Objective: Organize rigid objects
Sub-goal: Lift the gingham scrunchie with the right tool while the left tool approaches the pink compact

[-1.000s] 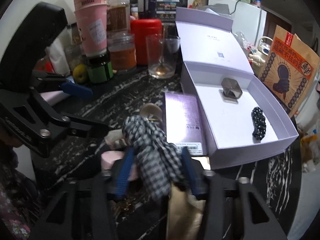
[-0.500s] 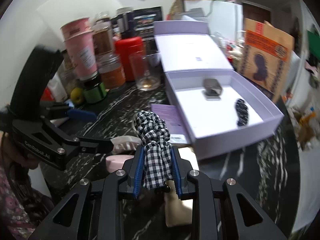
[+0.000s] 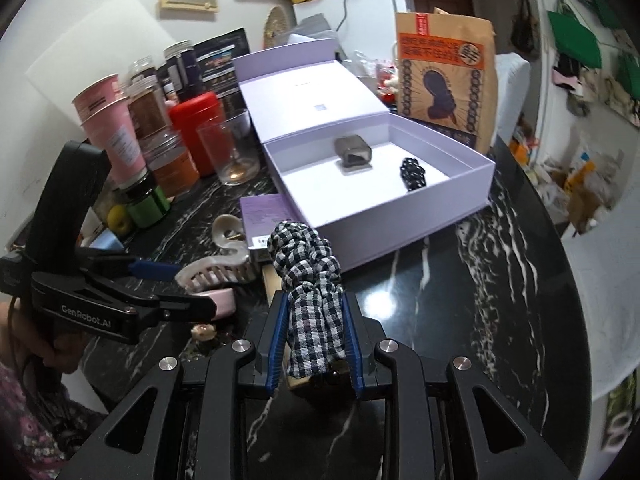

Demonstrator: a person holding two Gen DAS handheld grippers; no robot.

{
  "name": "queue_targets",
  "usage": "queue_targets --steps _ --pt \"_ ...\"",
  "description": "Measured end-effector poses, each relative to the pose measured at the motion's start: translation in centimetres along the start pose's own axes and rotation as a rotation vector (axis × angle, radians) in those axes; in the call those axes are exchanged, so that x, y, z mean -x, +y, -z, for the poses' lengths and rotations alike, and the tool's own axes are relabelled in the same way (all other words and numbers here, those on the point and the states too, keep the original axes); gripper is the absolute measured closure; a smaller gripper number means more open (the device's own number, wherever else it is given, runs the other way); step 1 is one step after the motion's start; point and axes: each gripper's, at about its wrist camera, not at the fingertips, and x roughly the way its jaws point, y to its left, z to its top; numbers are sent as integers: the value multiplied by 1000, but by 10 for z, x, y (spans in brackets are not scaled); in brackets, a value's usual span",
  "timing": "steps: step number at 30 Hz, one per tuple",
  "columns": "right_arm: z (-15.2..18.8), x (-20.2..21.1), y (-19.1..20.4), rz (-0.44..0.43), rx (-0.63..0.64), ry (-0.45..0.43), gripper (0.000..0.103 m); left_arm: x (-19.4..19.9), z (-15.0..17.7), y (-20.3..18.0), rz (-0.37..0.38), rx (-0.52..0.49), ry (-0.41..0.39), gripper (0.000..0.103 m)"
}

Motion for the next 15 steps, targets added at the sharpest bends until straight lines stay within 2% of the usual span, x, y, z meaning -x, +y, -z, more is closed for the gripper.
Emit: queue_targets --steps 2,3,6,8,15 --pt "1 1 -2 3 -5 -3 77 -6 0 3 29 33 25 18" --pt "1 1 -3 4 -7 -4 77 -9 0 6 43 55 36 24" --pt "1 3 -5 11 -10 -8 77 -10 1 6 50 74 28 31" --pt "2 2 -7 12 -18 -3 77 -11 1 5 54 78 26 31" --pt "4 -1 -13 25 -46 12 77 -12 1 -4 -8 48 26 34"
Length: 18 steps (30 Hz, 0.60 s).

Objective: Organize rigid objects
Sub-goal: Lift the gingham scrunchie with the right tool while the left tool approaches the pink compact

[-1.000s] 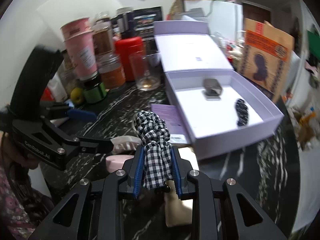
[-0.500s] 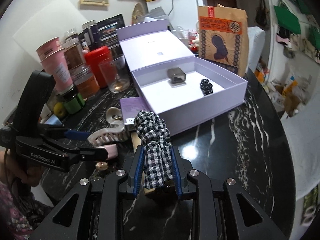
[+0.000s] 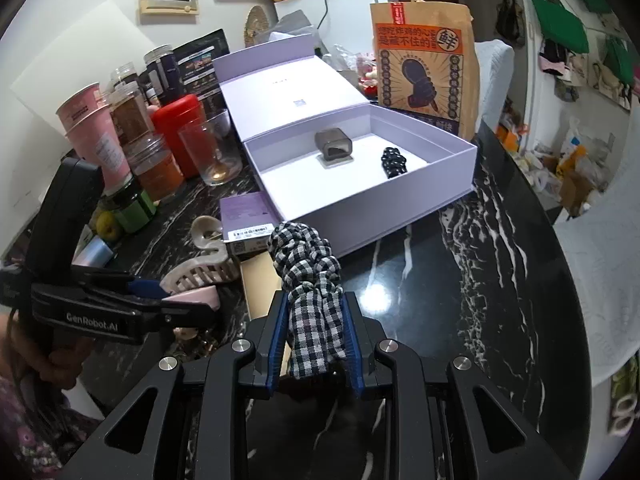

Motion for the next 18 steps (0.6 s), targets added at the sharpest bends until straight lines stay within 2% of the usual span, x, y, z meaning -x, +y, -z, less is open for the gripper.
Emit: queue_targets --steps 8,12,16,18 --pt "1 5 -3 12 -15 -10 77 8 1 11 45 33 -26 40" --pt "1 5 -2 12 -12 -12 77 14 5 14 -3 12 -45 40" --pt "2 5 3 15 2 -13 77 19 9 17 -87 -32 -86 40" --pt "3 4 4 11 5 -12 77 21 10 20 -91 -39 -92 40"
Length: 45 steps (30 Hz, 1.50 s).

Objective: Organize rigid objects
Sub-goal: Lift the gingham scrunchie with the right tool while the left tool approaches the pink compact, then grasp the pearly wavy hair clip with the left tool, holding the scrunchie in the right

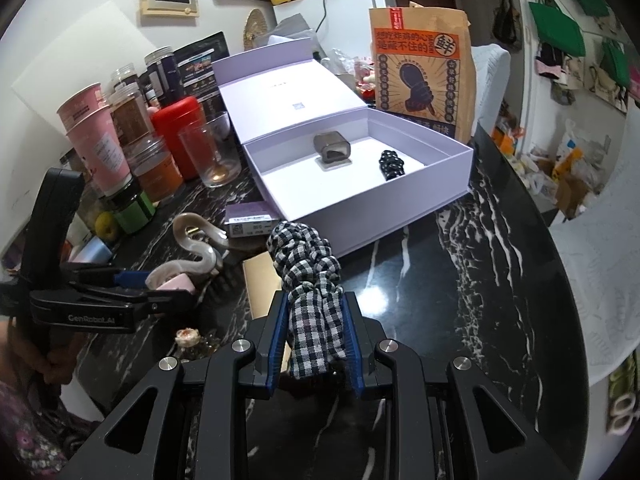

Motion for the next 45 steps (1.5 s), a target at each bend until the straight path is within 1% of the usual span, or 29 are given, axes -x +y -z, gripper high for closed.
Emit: queue_targets --steps 3,5,8,12,19,23,27,32,42,45 --pt "1 0 2 -10 0 2 77 -3 0 1 -1 7 12 37" --pt "1 0 3 -11 1 0 77 -9 1 0 -6 11 47 35" --pt "2 2 3 -7 1 -2 77 -11 4 -6 -52 -17 48 33" --pt "4 4 3 -5 -5 -4 77 -11 11 -11 -104 -40 41 33" --pt "9 8 2 -5 -8 -3 77 -6 21 -9 -101 -16 -4 33" --pt "12 11 1 -5 -14 -8 77 -6 21 -10 -125 0 -20 36" --pt "14 15 1 -1 -14 -12 77 -3 26 -12 -121 -3 -18 37" --pt "14 18 1 0 -14 -15 77 2 34 -15 -91 -25 0 38" --pt "16 17 5 -9 -10 -11 77 9 38 -9 -39 3 -37 38" --pt "16 18 6 -10 -7 -13 77 15 35 -7 -56 16 -61 38"
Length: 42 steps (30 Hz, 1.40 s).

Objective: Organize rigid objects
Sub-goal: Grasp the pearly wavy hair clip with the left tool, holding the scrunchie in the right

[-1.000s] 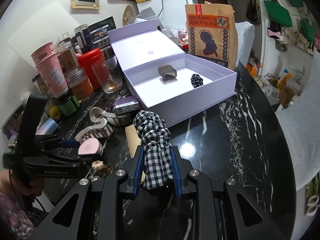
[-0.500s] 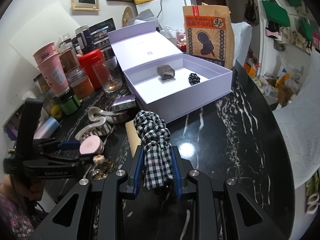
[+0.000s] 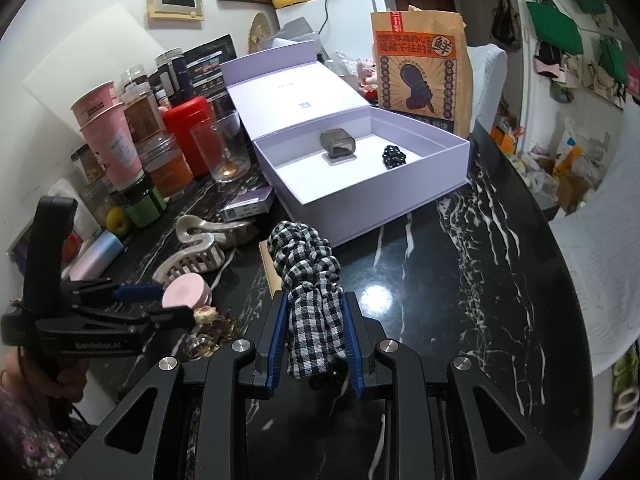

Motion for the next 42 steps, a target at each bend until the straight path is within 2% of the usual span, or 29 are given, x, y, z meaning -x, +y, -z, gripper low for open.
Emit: queue_targets --steps 5,11,16,22,27,29,33,42 --pt "-3 -2 3 -7 6 -3 77 9 -9 8 -37 18 -51 37" --pt "-7 -4 4 -12 11 -4 77 -9 -28 16 -24 24 -19 36" --pt "-11 -6 3 -6 7 -1 77 -24 -44 19 17 5 2 36" --pt "-17 -11 1 -6 0 3 77 -35 -53 19 30 -55 -4 36" --pt "-19 -18 1 -9 5 12 77 -47 -57 13 -5 -147 10 36" --pt "-19 -20 2 -6 9 17 77 -47 -56 10 -13 -169 -13 36" --pt "-19 -20 2 -9 10 18 77 -48 -53 11 21 -164 -34 36" --pt "-20 -18 1 0 -1 14 77 -44 -49 9 24 -147 -48 37"
